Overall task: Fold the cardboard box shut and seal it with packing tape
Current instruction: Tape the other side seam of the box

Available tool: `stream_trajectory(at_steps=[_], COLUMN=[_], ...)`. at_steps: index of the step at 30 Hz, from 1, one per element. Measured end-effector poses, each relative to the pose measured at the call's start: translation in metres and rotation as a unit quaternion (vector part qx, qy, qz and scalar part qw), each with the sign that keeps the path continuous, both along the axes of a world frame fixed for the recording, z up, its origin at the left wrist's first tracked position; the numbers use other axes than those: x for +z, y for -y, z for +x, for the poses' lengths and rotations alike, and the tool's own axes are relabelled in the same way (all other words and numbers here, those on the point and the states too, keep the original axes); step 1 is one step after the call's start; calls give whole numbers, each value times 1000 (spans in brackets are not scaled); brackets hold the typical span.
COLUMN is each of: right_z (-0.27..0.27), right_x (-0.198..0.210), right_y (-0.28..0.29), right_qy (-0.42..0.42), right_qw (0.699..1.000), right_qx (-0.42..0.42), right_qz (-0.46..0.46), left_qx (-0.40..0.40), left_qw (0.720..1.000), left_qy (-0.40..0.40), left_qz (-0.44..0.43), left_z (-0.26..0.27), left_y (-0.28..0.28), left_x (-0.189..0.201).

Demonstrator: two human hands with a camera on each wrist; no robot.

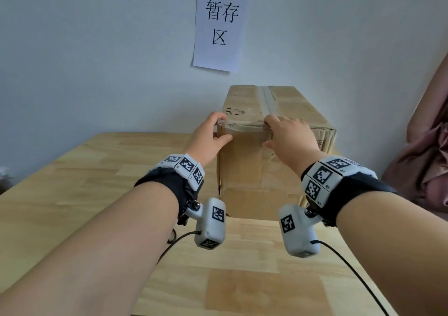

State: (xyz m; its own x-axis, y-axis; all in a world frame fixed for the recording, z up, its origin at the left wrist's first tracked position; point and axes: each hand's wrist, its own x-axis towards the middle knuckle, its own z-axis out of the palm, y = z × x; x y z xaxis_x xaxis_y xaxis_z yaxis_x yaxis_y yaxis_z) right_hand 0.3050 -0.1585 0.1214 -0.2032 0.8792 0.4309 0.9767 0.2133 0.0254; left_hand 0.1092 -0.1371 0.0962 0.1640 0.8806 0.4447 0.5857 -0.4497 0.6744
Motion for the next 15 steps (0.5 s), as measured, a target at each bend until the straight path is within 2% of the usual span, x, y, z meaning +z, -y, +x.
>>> stream_trajectory(at_steps=[9, 15], right_z=[10, 1], right_x=[-8, 0], right_y=[20, 35], right_qy=[34, 46], right_qw=[996, 996], right_qx=[25, 46], right_qz=[73, 68], left_qx=[6, 8], left_qw=[998, 997], left_qy=[-3, -39], left_qz=[56, 70], left_z=[-9, -23], left_y=[27, 39], left_x=[-3, 1])
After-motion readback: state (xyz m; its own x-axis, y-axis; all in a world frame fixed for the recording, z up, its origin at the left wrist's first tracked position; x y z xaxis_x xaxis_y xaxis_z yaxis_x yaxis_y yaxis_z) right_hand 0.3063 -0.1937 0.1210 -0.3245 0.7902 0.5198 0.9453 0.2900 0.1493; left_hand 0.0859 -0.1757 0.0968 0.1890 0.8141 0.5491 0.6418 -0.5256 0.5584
